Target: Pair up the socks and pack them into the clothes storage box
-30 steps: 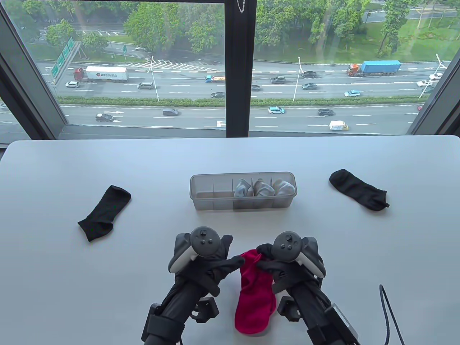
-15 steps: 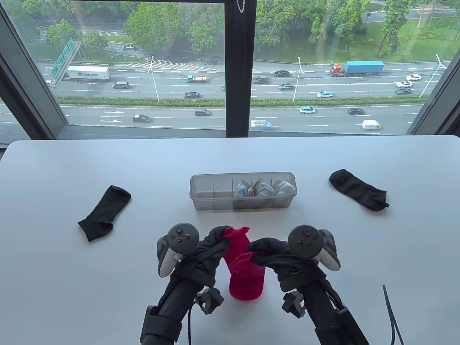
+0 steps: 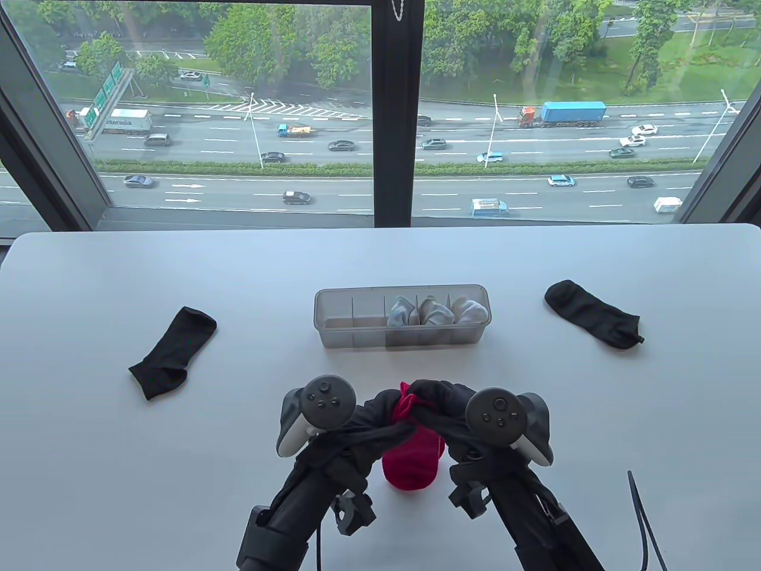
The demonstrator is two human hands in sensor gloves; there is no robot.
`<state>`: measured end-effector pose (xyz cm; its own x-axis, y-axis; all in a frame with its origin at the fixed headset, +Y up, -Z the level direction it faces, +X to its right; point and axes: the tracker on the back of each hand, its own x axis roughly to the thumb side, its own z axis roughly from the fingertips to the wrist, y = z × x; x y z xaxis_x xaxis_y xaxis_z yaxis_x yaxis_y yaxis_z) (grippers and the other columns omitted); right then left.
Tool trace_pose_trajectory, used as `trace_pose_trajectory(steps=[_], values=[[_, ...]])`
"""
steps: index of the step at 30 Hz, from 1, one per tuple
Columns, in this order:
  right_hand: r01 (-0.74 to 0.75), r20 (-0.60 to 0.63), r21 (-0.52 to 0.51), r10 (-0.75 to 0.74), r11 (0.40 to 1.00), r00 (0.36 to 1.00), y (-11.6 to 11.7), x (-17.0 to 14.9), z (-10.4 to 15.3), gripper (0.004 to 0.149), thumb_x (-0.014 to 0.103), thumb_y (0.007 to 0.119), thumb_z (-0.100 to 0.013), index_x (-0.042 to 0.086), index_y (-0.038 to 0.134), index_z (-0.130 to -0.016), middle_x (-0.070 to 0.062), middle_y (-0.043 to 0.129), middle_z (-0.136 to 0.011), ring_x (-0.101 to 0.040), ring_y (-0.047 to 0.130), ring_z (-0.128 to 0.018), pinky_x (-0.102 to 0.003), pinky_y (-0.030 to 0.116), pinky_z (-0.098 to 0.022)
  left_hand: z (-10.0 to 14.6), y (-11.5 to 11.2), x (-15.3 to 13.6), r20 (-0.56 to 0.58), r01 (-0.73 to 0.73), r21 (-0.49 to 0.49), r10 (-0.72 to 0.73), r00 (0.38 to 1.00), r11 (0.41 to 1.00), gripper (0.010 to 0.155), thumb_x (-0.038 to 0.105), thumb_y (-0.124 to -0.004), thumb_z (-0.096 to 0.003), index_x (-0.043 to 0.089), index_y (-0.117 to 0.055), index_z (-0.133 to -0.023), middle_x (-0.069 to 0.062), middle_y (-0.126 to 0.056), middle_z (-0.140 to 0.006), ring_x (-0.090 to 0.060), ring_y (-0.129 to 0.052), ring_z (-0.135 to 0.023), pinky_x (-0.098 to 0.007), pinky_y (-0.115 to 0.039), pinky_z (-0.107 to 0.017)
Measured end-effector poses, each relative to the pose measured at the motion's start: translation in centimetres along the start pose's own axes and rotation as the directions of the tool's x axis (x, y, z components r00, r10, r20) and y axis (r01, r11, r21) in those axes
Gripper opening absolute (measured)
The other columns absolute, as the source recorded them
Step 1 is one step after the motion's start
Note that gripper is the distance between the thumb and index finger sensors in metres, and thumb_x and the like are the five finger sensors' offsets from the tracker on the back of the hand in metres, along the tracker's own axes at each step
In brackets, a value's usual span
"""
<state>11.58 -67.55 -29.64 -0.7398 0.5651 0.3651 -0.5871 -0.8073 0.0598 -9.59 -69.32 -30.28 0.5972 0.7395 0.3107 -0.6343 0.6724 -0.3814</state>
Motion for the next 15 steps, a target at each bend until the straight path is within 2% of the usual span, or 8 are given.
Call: trace_pose_trajectory(steps=[3,5,8,9,10,12,14,15], values=[[-0.124,0.005,-0.017,0.125,0.992,0.992,-1.0,-0.2,0.0,0.063,0.044,0.077,-0.051,0.026,0.058,-0.108,0.002,0.088,-0.074,-0.020,0.089,-0.070,-0.058,0.060,-0.075,0.5,0.2,0.4,0.006,0.019,0.041,-0.019,1.000,0.999,0.044,0.030,-0.067,-0.0609,0.014,-0.069,-0.102,-0.020,-0.076,-0.106,-0.048,-0.077,-0.096,-0.070,-0.060,-0.071],[-0.089,-0.004,0.076,0.090,0.993,0.996,-1.2,-0.6,-0.2,0.069,0.038,0.079,-0.053,0.021,0.049,-0.113,-0.002,0.083,-0.084,-0.025,0.084,-0.079,-0.063,0.054,-0.075,0.5,0.2,0.6,-0.017,0.096,0.040,-0.095,0.995,0.995,0.046,0.032,-0.066,-0.0604,0.017,-0.069,-0.104,-0.022,-0.065,-0.112,-0.051,-0.066,-0.101,-0.070,-0.057,-0.072],[-0.058,-0.006,0.233,0.061,0.971,0.998,-0.5,-1.4,-0.3,0.080,0.043,0.077,-0.054,0.023,0.032,-0.116,-0.022,0.045,-0.114,-0.046,0.045,-0.105,-0.072,0.037,-0.074,0.5,0.1,0.7,0.025,0.123,-0.026,-0.123,0.992,0.992,0.048,0.033,-0.064,-0.0608,0.021,-0.066,-0.107,-0.022,-0.058,-0.115,-0.051,-0.059,-0.104,-0.071,-0.053,-0.074],[-0.014,-0.006,0.269,0.016,0.963,1.000,-0.1,-1.7,-0.4,0.077,0.044,0.077,-0.054,0.026,0.035,-0.116,-0.026,0.034,-0.120,-0.051,0.034,-0.107,-0.072,0.035,-0.074,0.4,0.0,0.8,0.061,0.095,-0.064,-0.091,0.994,0.993,0.048,0.033,-0.063,-0.0613,0.021,-0.065,-0.108,-0.023,-0.055,-0.116,-0.051,-0.055,-0.106,-0.071,-0.051,-0.074],[0.026,-0.017,0.274,-0.022,0.961,1.000,0.1,-1.9,-0.5,0.066,0.042,0.076,-0.055,0.030,0.046,-0.112,-0.025,0.033,-0.121,-0.052,0.032,-0.107,-0.072,0.035,-0.074,0.3,0.0,0.8,0.046,0.091,-0.060,-0.088,0.995,0.994,0.049,0.033,-0.062,-0.0618,0.019,-0.063,-0.109,-0.023,-0.053,-0.117,-0.052,-0.052,-0.106,-0.071,-0.050,-0.075],[0.103,-0.066,0.178,-0.093,0.979,0.993,0.1,-2.2,-0.7,0.043,0.035,0.077,-0.056,0.027,0.066,-0.097,-0.020,0.062,-0.114,-0.054,0.050,-0.105,-0.070,0.042,-0.074,0.4,0.3,0.8,-0.028,0.137,-0.022,-0.137,0.990,0.990,0.050,0.032,-0.063,-0.0621,0.018,-0.062,-0.110,-0.025,-0.052,-0.116,-0.053,-0.053,-0.106,-0.072,-0.050,-0.074],[0.087,-0.060,0.183,-0.077,0.979,0.995,0.4,-2.3,-0.7,0.043,0.035,0.080,-0.055,0.026,0.068,-0.095,-0.006,0.089,-0.090,-0.034,0.084,-0.090,-0.067,0.050,-0.074,0.5,0.6,0.5,-0.103,0.195,0.017,-0.192,0.976,0.981,0.050,0.032,-0.065,-0.0619,0.017,-0.063,-0.110,-0.026,-0.056,-0.113,-0.053,-0.060,-0.102,-0.072,-0.055,-0.072],[0.074,-0.059,0.189,-0.064,0.979,0.996,0.6,-2.1,-0.5,0.044,0.034,0.080,-0.054,0.024,0.067,-0.095,-0.004,0.089,-0.086,-0.031,0.086,-0.086,-0.065,0.052,-0.074,0.6,0.6,0.4,-0.097,0.207,0.050,-0.201,0.975,0.977,0.050,0.031,-0.067,-0.0613,0.015,-0.065,-0.108,-0.024,-0.062,-0.109,-0.050,-0.067,-0.098,-0.070,-0.058,-0.071]])
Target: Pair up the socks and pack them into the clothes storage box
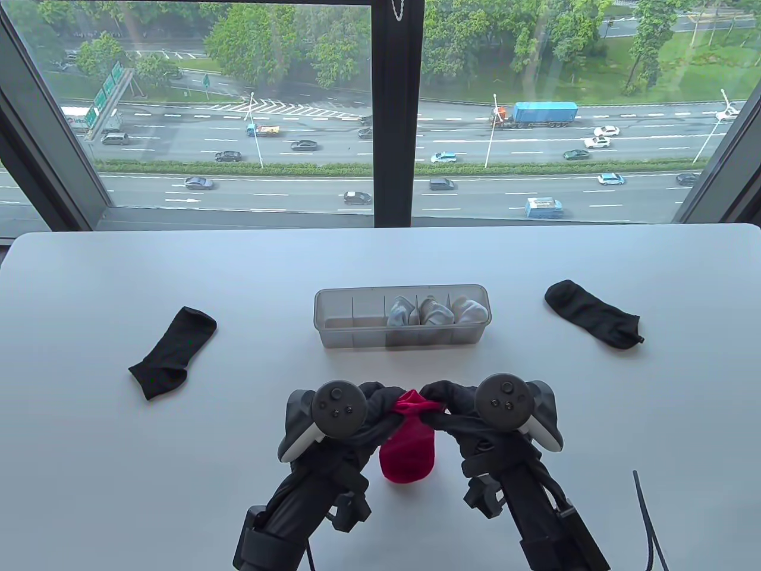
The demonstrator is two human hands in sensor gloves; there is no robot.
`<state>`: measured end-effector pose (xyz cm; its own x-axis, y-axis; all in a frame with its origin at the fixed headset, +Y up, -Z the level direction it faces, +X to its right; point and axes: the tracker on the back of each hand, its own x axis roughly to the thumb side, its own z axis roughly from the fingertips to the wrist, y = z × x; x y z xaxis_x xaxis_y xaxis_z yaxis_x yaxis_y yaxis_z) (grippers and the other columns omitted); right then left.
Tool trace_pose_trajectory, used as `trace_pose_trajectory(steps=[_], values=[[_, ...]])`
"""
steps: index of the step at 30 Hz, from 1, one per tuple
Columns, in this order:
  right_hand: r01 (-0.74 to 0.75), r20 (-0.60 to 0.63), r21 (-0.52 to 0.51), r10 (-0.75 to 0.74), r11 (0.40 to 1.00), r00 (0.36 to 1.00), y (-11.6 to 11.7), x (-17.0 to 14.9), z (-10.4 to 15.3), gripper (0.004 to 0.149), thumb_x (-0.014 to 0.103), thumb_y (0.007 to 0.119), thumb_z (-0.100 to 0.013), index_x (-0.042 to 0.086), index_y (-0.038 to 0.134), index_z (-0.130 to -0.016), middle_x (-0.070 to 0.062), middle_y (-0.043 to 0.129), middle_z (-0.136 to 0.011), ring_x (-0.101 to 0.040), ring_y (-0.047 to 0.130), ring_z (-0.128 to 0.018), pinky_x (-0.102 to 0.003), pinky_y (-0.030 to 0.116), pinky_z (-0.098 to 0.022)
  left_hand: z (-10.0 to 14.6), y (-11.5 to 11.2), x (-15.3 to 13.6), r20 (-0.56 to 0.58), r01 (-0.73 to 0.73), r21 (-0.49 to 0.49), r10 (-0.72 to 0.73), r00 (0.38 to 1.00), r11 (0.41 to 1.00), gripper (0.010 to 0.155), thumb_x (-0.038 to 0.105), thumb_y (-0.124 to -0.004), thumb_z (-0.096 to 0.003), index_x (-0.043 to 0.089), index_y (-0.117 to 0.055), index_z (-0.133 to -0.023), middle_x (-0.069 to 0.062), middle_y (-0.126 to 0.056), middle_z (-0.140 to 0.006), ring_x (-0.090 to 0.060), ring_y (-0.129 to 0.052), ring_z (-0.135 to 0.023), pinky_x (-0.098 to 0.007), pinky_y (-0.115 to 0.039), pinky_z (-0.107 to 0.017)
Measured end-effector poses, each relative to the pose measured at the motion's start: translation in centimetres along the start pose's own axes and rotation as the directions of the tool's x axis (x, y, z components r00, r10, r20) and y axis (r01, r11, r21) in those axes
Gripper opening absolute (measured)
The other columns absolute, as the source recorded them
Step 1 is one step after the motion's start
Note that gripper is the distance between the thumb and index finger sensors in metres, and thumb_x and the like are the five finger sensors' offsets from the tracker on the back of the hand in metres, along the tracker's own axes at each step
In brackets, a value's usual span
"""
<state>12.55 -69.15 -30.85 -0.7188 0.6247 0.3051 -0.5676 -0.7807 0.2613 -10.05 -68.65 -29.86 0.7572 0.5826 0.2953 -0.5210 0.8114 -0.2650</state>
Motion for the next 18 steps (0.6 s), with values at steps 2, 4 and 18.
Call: trace_pose_trajectory(steps=[2,4,18], values=[[-0.032,0.008,0.000,0.032,0.999,0.999,0.4,0.4,-0.1,0.046,0.034,0.079,-0.054,0.022,0.065,-0.096,-0.004,0.087,-0.084,-0.029,0.085,-0.084,-0.065,0.053,-0.074,0.0,-0.2,-0.1,0.035,-0.011,0.038,0.009,0.999,0.999,0.049,0.028,-0.068,-0.0605,0.012,-0.065,-0.107,-0.019,-0.077,-0.100,-0.044,-0.082,-0.088,-0.065,-0.068,-0.069],[-0.037,0.005,0.013,0.037,0.999,0.999,0.7,0.5,-0.1,0.051,0.034,0.080,-0.054,0.020,0.061,-0.099,-0.005,0.082,-0.085,-0.030,0.079,-0.085,-0.065,0.051,-0.074,-0.1,-0.2,-0.3,0.084,-0.082,0.034,0.079,0.993,0.996,0.051,0.024,-0.067,-0.0604,0.013,-0.058,-0.109,-0.016,-0.085,-0.092,-0.040,-0.091,-0.081,-0.062,-0.073,-0.066],[0.040,0.055,-0.057,-0.037,0.998,0.998,-0.2,0.2,0.5,0.041,0.033,0.076,-0.056,0.023,0.072,-0.096,-0.007,0.091,-0.092,-0.034,0.084,-0.092,-0.062,0.055,-0.075,0.1,0.8,0.2,0.129,-0.042,0.002,0.042,0.991,0.999,0.047,0.021,-0.059,-0.0615,0.011,-0.067,-0.106,-0.018,-0.091,-0.085,-0.034,-0.097,-0.071,-0.060,-0.076,-0.064]])
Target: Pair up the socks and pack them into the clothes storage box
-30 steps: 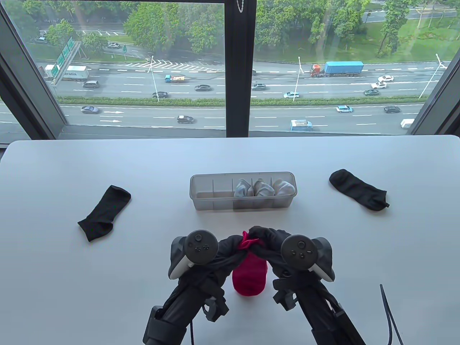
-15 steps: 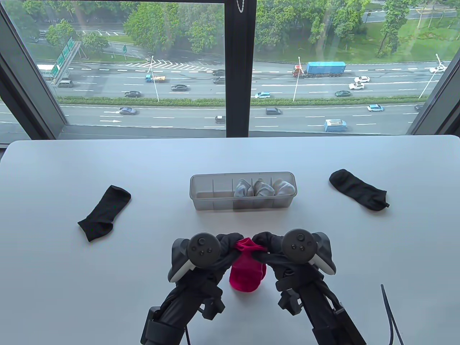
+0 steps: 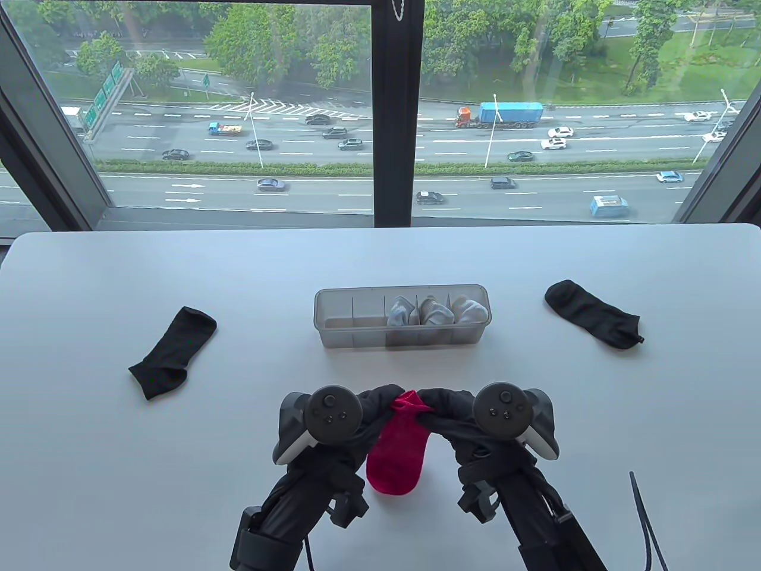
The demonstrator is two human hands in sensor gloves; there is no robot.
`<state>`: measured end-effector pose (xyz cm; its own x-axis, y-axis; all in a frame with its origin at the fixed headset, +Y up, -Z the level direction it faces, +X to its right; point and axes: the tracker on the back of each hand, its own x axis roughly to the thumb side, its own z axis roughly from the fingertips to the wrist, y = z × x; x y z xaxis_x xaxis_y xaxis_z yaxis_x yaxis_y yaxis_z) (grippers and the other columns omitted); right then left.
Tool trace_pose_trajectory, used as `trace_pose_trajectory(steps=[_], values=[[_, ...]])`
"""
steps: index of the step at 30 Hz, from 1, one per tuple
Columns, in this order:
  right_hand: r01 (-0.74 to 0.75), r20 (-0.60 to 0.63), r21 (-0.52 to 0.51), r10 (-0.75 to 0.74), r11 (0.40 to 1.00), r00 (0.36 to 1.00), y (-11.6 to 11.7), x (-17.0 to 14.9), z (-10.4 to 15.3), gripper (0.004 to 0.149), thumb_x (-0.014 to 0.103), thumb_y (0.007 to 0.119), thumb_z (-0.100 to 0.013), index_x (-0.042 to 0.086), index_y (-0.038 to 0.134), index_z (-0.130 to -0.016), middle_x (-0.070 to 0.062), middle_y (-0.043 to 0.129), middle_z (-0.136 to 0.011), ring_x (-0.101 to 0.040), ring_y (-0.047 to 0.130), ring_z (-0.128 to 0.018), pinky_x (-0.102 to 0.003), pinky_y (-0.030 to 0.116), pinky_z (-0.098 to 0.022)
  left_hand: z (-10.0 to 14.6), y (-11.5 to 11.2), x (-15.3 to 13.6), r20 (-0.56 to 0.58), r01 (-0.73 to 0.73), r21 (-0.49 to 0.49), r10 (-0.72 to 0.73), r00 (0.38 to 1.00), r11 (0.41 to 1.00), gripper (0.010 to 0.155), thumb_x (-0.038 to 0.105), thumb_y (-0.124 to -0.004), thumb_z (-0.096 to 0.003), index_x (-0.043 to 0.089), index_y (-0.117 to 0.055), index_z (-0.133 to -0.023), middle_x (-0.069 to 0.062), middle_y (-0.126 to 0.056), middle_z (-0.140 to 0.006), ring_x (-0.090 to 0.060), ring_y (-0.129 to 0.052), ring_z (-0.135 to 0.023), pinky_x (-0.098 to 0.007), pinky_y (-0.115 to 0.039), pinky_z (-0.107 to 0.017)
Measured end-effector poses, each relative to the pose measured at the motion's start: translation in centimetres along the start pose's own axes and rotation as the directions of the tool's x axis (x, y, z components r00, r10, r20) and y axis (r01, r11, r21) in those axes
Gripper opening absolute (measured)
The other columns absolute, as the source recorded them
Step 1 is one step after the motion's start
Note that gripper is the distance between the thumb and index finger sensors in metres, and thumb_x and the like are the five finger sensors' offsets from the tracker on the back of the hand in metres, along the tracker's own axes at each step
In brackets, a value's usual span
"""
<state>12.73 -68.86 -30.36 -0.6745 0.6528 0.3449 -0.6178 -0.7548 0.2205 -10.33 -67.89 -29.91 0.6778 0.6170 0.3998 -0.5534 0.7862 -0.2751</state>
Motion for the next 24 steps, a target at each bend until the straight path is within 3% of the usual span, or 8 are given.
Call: trace_pose_trajectory(steps=[6,10,12,14,16,20,22,24], values=[[0.282,-0.048,0.315,-0.281,0.907,0.959,-2.6,-0.2,0.4,0.040,0.033,0.074,-0.061,0.012,0.074,-0.096,-0.005,0.097,-0.064,-0.026,0.096,-0.061,-0.057,0.062,-0.072,-0.7,-0.4,-0.5,-0.068,-0.474,-0.347,0.482,0.873,0.809,0.047,0.022,-0.055,-0.0627,0.006,-0.066,-0.105,-0.015,-0.096,-0.064,-0.025,-0.098,-0.045,-0.056,-0.081,-0.054],[0.111,-0.199,0.288,-0.054,0.951,0.979,-0.1,-2.1,-0.5,0.042,0.034,0.072,-0.061,0.015,0.070,-0.098,-0.004,0.095,-0.070,-0.025,0.094,-0.068,-0.059,0.060,-0.073,-1.4,-2.7,-1.9,-0.201,-0.282,-0.293,0.229,0.952,0.914,0.047,0.023,-0.056,-0.0627,0.004,-0.064,-0.105,-0.016,-0.096,-0.066,-0.027,-0.099,-0.048,-0.058,-0.080,-0.056],[0.073,-0.292,0.180,-0.018,0.981,0.956,2.3,-3.4,-0.8,0.054,0.032,0.070,-0.061,0.016,0.054,-0.110,-0.013,0.081,-0.099,-0.038,0.076,-0.096,-0.066,0.046,-0.075,-1.5,-4.1,-2.5,-0.251,-0.091,-0.233,0.030,0.967,0.968,0.065,0.025,-0.062,-0.0622,0.002,-0.034,-0.116,-0.033,-0.072,-0.104,-0.053,-0.081,-0.089,-0.071,-0.060,-0.068],[0.099,-0.330,0.230,-0.018,0.968,0.944,3.9,-4.4,-0.9,0.065,0.032,0.068,-0.062,0.013,0.037,-0.115,-0.027,0.049,-0.117,-0.054,0.040,-0.106,-0.071,0.035,-0.073,-1.2,-4.9,-2.5,-0.272,0.125,-0.334,-0.223,0.936,0.934,0.086,0.034,-0.065,-0.0620,0.011,0.003,-0.111,-0.032,0.003,-0.115,-0.060,-0.008,-0.108,-0.078,-0.023,-0.073],[0.085,-0.302,0.288,0.007,0.954,0.953,3.8,-4.4,-0.6,0.069,0.031,0.067,-0.062,0.014,0.027,-0.116,-0.029,0.033,-0.120,-0.057,0.025,-0.106,-0.072,0.032,-0.072,-1.0,-4.8,-1.3,-0.166,0.243,-0.346,-0.314,0.935,0.906,0.081,0.033,-0.066,-0.0615,0.020,-0.007,-0.114,-0.020,0.001,-0.119,-0.052,-0.004,-0.110,-0.077,-0.019,-0.074],[-0.056,-0.243,0.289,0.130,0.956,0.961,2.7,-4.3,-0.2,0.062,0.030,0.070,-0.061,0.020,0.040,-0.114,-0.027,0.039,-0.120,-0.055,0.028,-0.106,-0.070,0.036,-0.073,-1.2,-6.7,0.6,-0.033,0.045,-0.604,-0.082,0.996,0.795,0.057,0.035,-0.068,-0.0607,0.014,-0.059,-0.113,-0.018,-0.062,-0.118,-0.049,-0.053,-0.112,-0.076,-0.034,-0.074],[-0.064,-0.237,0.380,0.164,0.923,0.958,2.6,-4.8,-0.1,0.056,0.031,0.071,-0.060,0.021,0.049,-0.111,-0.024,0.046,-0.119,-0.053,0.033,-0.107,-0.070,0.038,-0.073,-1.2,-9.7,0.0,-0.157,-0.080,-0.772,-0.067,0.985,0.630,0.071,0.039,-0.067,-0.0607,0.014,-0.035,-0.119,-0.024,-0.029,-0.124,-0.056,-0.024,-0.111,-0.077,-0.023,-0.072],[0.052,-0.262,0.458,0.079,0.888,0.962,2.8,-5.3,0.1,0.052,0.030,0.073,-0.060,0.023,0.055,-0.108,-0.024,0.045,-0.119,-0.052,0.028,-0.108,-0.070,0.037,-0.074,-1.2,-10.9,-0.5,-0.151,-0.028,-0.806,-0.160,0.976,0.591,0.076,0.039,-0.068,-0.0596,0.015,-0.024,-0.117,-0.015,-0.002,-0.119,-0.042,0.006,-0.104,-0.074,-0.010,-0.069]])
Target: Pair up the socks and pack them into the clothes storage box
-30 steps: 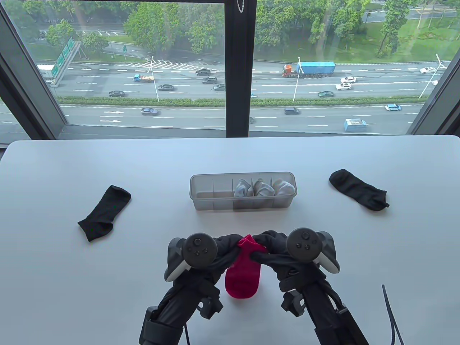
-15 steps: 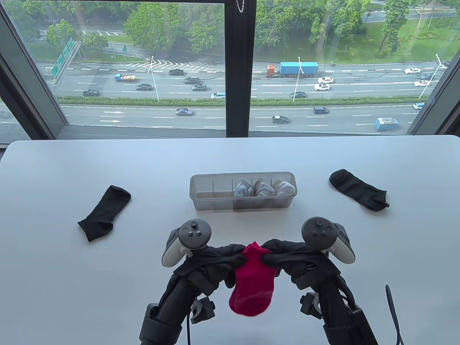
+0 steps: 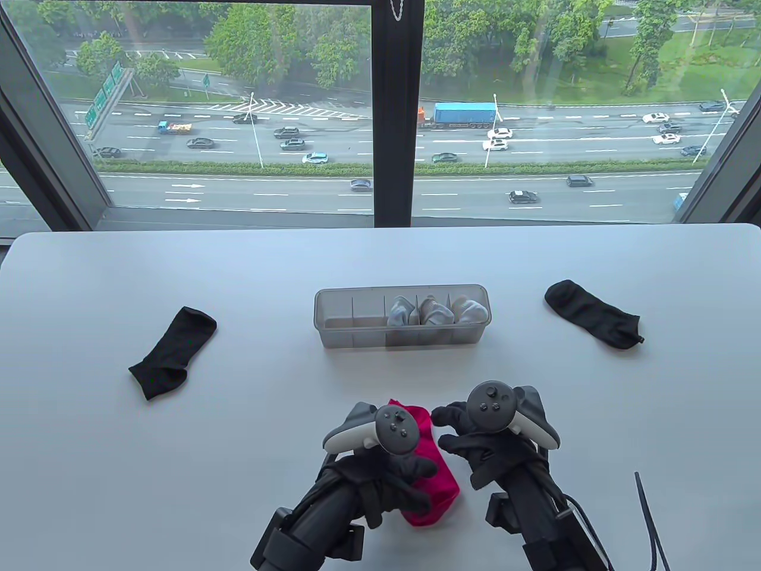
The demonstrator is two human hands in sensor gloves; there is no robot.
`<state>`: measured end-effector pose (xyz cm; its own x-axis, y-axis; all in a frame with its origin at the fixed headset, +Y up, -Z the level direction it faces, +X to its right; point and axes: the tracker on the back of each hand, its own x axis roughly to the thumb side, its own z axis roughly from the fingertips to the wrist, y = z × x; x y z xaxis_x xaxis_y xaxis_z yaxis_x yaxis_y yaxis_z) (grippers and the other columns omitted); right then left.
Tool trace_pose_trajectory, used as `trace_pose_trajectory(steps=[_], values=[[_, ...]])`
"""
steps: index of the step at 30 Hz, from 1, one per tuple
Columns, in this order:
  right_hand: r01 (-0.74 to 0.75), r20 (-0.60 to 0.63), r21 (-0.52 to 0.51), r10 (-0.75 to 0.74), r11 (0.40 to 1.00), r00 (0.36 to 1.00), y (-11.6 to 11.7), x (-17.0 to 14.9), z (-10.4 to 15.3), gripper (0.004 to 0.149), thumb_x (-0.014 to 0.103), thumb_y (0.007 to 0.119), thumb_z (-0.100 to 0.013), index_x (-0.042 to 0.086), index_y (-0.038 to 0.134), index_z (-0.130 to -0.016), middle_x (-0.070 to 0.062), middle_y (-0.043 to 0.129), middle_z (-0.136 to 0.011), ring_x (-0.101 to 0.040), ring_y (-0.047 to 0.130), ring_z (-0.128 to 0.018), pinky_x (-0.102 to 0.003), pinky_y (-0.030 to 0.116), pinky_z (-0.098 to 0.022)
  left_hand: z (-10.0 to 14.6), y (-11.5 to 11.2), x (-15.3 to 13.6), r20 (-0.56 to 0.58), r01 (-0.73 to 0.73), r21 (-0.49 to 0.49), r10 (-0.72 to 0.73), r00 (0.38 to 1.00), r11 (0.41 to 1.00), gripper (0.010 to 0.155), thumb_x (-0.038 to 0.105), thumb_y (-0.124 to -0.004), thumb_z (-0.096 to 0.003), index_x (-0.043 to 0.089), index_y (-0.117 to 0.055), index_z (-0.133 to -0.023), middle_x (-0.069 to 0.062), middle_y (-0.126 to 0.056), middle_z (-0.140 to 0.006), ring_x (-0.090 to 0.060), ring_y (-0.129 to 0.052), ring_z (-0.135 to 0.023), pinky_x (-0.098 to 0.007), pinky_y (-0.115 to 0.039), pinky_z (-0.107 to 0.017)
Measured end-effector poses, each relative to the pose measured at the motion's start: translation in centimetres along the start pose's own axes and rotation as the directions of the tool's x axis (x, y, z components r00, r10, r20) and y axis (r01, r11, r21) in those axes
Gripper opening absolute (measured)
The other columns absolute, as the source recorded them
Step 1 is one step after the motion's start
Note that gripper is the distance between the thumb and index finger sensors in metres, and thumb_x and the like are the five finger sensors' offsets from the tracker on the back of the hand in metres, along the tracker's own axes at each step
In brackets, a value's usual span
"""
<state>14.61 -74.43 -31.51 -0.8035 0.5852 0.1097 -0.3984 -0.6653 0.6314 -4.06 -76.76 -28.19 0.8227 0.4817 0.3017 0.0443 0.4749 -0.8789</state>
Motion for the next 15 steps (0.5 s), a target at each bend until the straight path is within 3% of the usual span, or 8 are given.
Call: trace_pose_trajectory(steps=[3,6,9,11,12,15], values=[[0.040,0.007,0.127,-0.041,0.991,0.999,0.7,-0.6,-0.4,0.054,0.029,0.075,-0.060,0.026,0.054,-0.109,-0.026,0.033,-0.122,-0.052,0.016,-0.106,-0.070,0.031,-0.074,-0.2,0.5,-0.6,-0.060,0.083,0.058,-0.079,0.995,0.995,0.077,0.039,-0.071,-0.0585,0.021,-0.023,-0.116,-0.014,0.004,-0.117,-0.042,0.009,-0.104,-0.074,-0.006,-0.068],[0.018,-0.007,0.245,-0.017,0.969,1.000,2.0,-0.8,-1.0,0.062,0.033,0.076,-0.059,0.027,0.045,-0.112,-0.023,0.012,-0.120,-0.049,0.000,-0.101,-0.065,0.016,-0.073,0.0,1.2,-1.8,-0.080,0.038,0.096,-0.030,0.996,0.995,0.075,0.036,-0.072,-0.0586,0.023,-0.025,-0.115,-0.014,0.004,-0.117,-0.042,0.010,-0.104,-0.073,-0.005,-0.068],[-0.048,-0.026,0.195,0.054,0.980,0.998,3.5,-0.2,-1.8,0.063,0.036,0.077,-0.058,0.031,0.044,-0.111,-0.020,-0.002,-0.116,-0.047,-0.010,-0.097,-0.062,0.005,-0.071,0.3,1.7,-3.0,-0.103,0.026,0.147,-0.011,0.995,0.989,0.074,0.036,-0.073,-0.0586,0.026,-0.024,-0.114,-0.014,0.004,-0.117,-0.042,0.009,-0.105,-0.073,-0.005,-0.068],[-0.101,-0.052,0.025,0.102,0.995,0.993,4.3,0.3,-2.4,0.049,0.036,0.076,-0.057,0.033,0.056,-0.102,-0.019,0.001,-0.117,-0.048,-0.005,-0.098,-0.063,0.007,-0.071,0.5,1.8,-3.3,-0.079,0.001,0.175,0.013,0.997,0.985,0.075,0.037,-0.073,-0.0584,0.025,-0.023,-0.113,-0.014,0.001,-0.118,-0.042,0.007,-0.106,-0.074,-0.006,-0.069],[-0.099,-0.064,-0.011,0.099,0.995,0.993,4.4,0.5,-2.6,0.040,0.038,0.073,-0.058,0.034,0.062,-0.097,-0.020,0.005,-0.118,-0.049,-0.002,-0.099,-0.064,0.008,-0.071,0.6,1.9,-3.2,-0.082,0.007,0.188,0.009,0.997,0.982,0.074,0.038,-0.073,-0.0582,0.024,-0.024,-0.113,-0.015,-0.002,-0.119,-0.042,0.005,-0.107,-0.074,-0.008,-0.069],[-0.055,-0.078,0.046,0.059,0.997,0.995,4.4,0.7,-2.8,0.037,0.036,0.067,-0.061,0.030,0.059,-0.096,-0.020,-0.001,-0.116,-0.049,-0.008,-0.097,-0.065,0.003,-0.069,0.7,2.0,-2.7,-0.110,0.043,0.262,-0.014,0.994,0.964,0.064,0.039,-0.072,-0.0579,0.018,-0.043,-0.112,-0.018,-0.013,-0.121,-0.045,-0.005,-0.109,-0.076,-0.014,-0.071]])
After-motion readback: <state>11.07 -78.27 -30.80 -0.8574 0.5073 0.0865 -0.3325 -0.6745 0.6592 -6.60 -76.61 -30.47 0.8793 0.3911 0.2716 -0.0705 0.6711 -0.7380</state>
